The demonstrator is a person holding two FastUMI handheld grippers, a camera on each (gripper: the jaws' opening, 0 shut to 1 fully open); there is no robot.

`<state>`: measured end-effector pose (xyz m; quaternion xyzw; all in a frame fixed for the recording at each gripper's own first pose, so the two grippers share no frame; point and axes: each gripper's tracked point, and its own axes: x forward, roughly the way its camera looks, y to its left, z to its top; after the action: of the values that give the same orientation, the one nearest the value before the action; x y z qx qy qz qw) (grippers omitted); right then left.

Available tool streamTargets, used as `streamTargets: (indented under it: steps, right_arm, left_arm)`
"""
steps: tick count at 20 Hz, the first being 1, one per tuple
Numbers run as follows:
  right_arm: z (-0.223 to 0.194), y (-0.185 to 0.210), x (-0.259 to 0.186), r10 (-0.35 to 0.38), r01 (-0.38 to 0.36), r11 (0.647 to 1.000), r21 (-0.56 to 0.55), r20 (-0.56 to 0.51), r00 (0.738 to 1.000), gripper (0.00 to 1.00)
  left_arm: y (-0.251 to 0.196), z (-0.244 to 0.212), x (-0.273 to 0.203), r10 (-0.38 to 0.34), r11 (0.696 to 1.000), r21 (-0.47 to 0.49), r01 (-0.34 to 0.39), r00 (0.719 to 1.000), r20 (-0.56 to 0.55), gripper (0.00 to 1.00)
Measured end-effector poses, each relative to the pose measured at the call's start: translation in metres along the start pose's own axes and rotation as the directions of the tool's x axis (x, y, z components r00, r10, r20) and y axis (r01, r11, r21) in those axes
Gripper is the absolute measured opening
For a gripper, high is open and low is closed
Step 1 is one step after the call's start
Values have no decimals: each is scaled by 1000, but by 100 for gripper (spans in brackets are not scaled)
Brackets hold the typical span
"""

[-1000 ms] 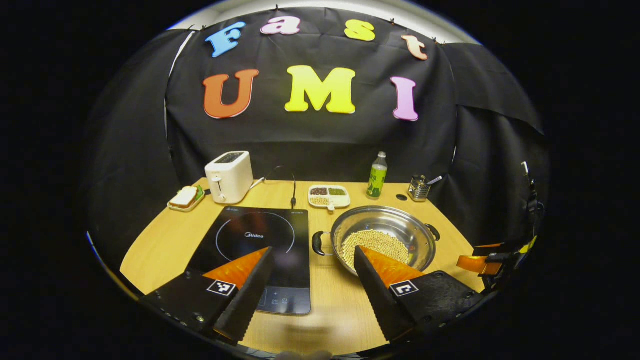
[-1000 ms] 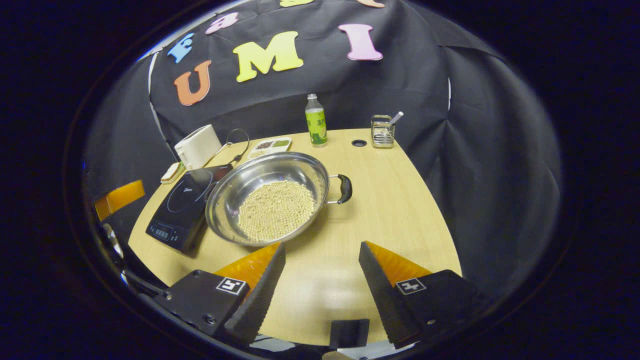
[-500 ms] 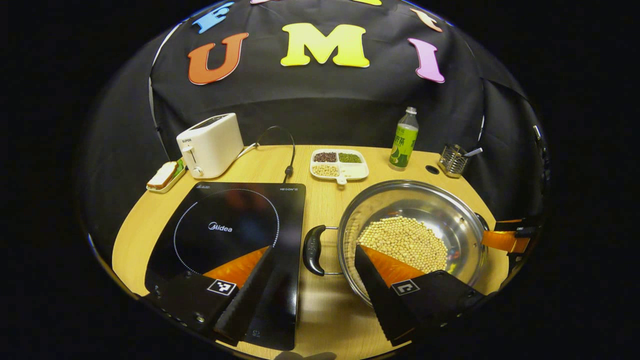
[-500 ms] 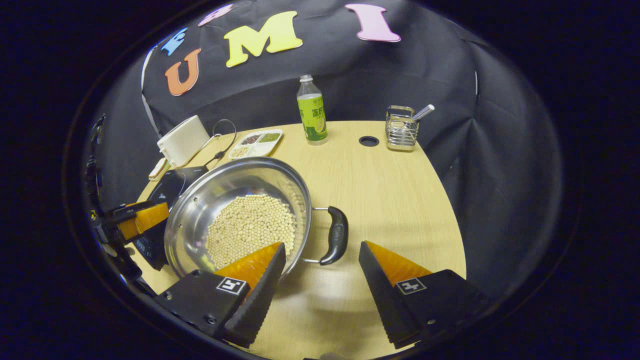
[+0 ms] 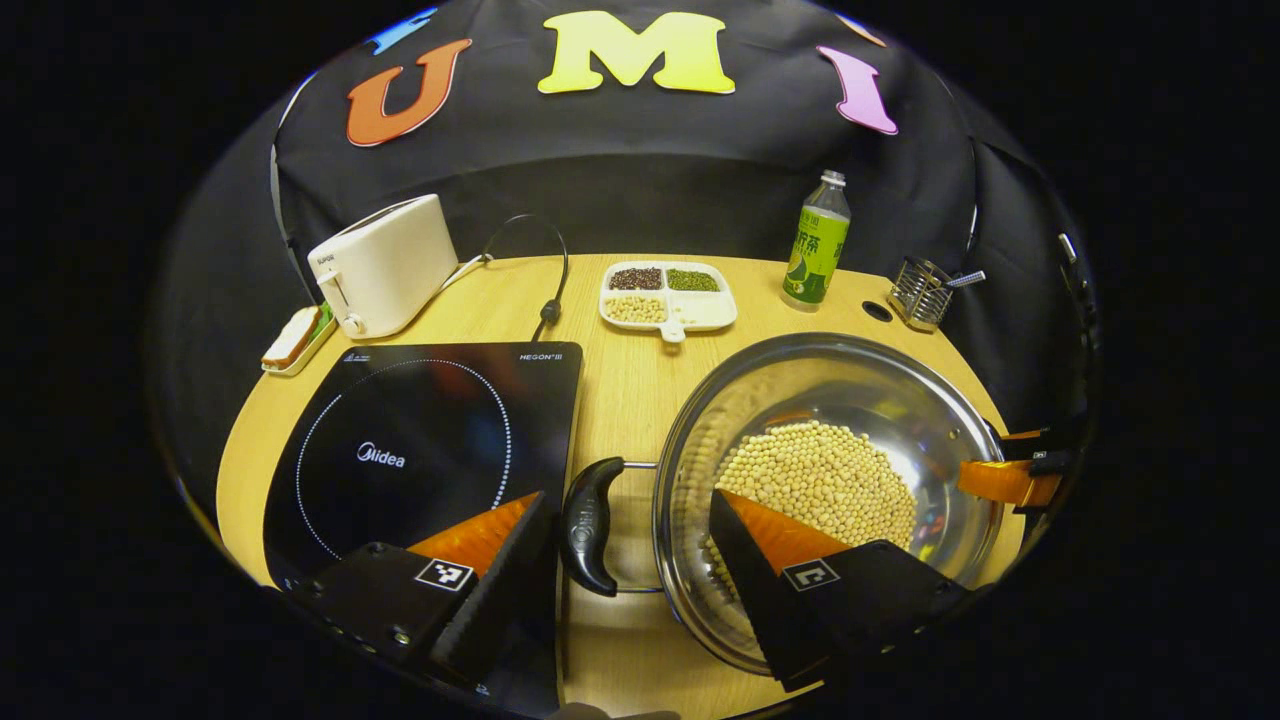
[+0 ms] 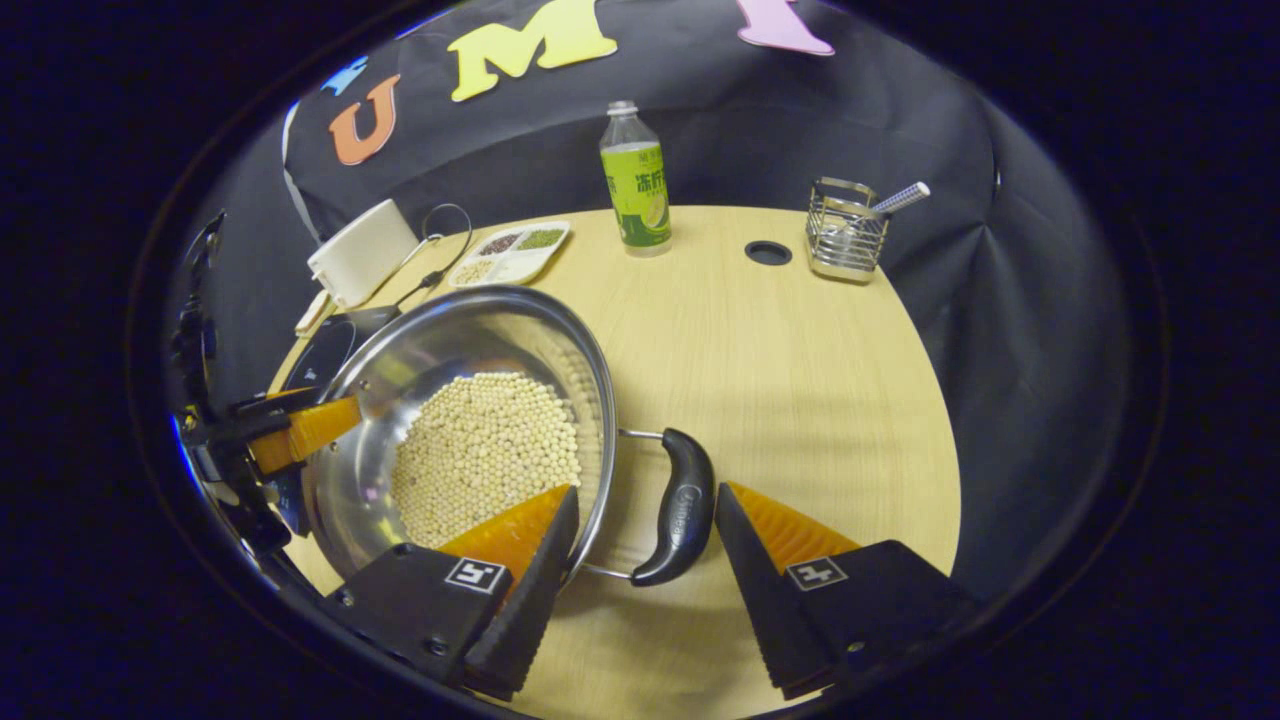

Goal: First push the handle of the pot to place it horizontally, then grasp the pot with both hands and set it on the induction cooktop.

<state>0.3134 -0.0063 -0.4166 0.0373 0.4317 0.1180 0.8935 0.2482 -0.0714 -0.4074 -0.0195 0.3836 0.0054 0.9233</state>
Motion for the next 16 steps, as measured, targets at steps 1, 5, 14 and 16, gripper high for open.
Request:
streamTargets:
  steps: [1,5,14,16]
  right_arm:
    - [1,1,0,-1,1,1000,8,-10,1000,82]
    - [0,0,1,-26,26,1000,5,-36,999,71]
    - [1,-3,2,-84,86,996,32,-60,995,61]
    - [2,-1,1,-79,81,996,34,-55,995,58]
  left_arm:
    - [-1,1,2,3,1000,16,-3,1000,-7,96]
    - [-2,-1,5,19,1000,24,-18,999,-39,82]
    - [3,0,7,37,999,-2,-38,995,-98,75]
    - [3,0,3,40,999,2,-40,994,-104,72]
